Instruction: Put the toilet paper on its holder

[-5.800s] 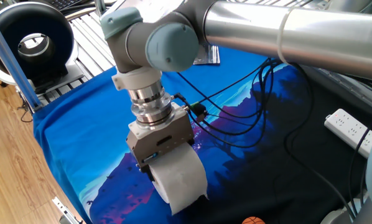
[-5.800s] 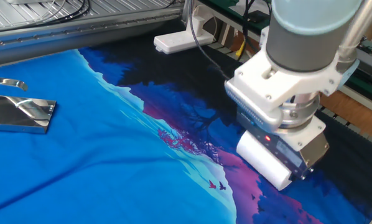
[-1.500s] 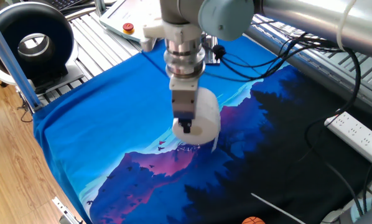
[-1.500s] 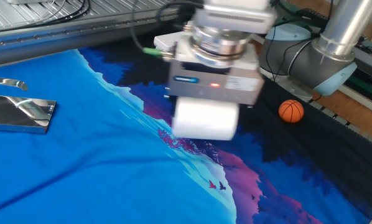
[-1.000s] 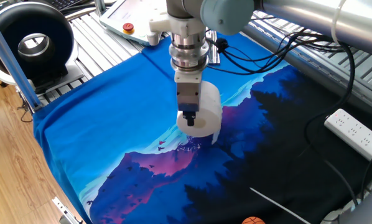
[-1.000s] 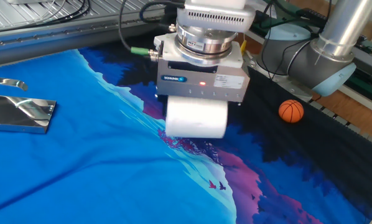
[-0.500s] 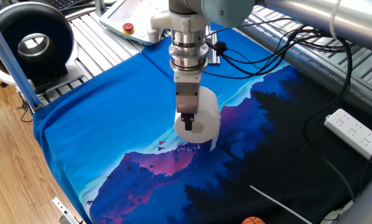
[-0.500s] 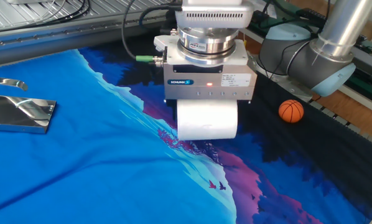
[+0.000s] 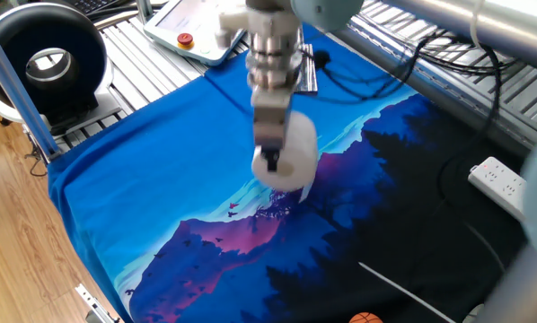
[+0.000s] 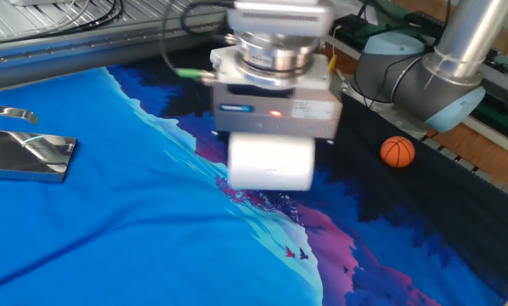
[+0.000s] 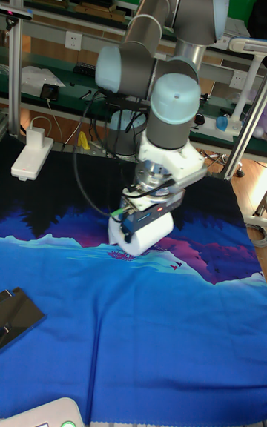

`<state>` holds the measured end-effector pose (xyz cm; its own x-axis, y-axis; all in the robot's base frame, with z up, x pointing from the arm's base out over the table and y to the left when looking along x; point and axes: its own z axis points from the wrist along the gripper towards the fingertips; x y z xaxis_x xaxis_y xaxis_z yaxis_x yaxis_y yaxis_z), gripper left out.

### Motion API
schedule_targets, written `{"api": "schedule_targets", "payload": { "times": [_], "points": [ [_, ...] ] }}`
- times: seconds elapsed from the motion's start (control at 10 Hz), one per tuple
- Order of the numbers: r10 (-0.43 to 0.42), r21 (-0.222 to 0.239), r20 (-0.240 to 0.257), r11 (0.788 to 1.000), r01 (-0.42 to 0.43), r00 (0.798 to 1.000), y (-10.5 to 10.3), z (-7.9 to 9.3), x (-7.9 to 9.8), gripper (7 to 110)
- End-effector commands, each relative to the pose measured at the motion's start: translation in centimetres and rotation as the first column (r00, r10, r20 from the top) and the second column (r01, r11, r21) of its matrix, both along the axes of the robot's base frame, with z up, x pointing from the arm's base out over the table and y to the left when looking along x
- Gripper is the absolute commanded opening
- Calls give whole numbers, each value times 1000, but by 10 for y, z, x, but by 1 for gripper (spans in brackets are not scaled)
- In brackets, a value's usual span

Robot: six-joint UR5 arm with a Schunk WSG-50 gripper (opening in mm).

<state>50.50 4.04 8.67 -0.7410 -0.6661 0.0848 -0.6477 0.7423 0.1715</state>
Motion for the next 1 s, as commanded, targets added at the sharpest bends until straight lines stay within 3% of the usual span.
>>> {"api": "schedule_targets", "payload": {
  "times": [0.0, 0.1, 0.2, 0.4, 0.6, 0.8, 0.9],
  "points": [
    [29, 24, -12, 999, -29, 999, -65, 8, 41, 7],
    [52, 43, 4, 998, -52, 999, -85, 0, 50, 7],
    [80, 72, 14, 994, -80, 997, -93, -8, 49, 7],
    [189, 3, 62, 982, -189, 980, -111, -13, 60, 7],
    [31, -16, 3, 999, -31, 1000, -92, -4, 40, 7],
    [-100, 85, -11, 991, 100, 995, -61, 0, 41, 7],
    [-131, 72, -4, 989, 131, 991, -63, -1, 44, 7]
  ]
}}
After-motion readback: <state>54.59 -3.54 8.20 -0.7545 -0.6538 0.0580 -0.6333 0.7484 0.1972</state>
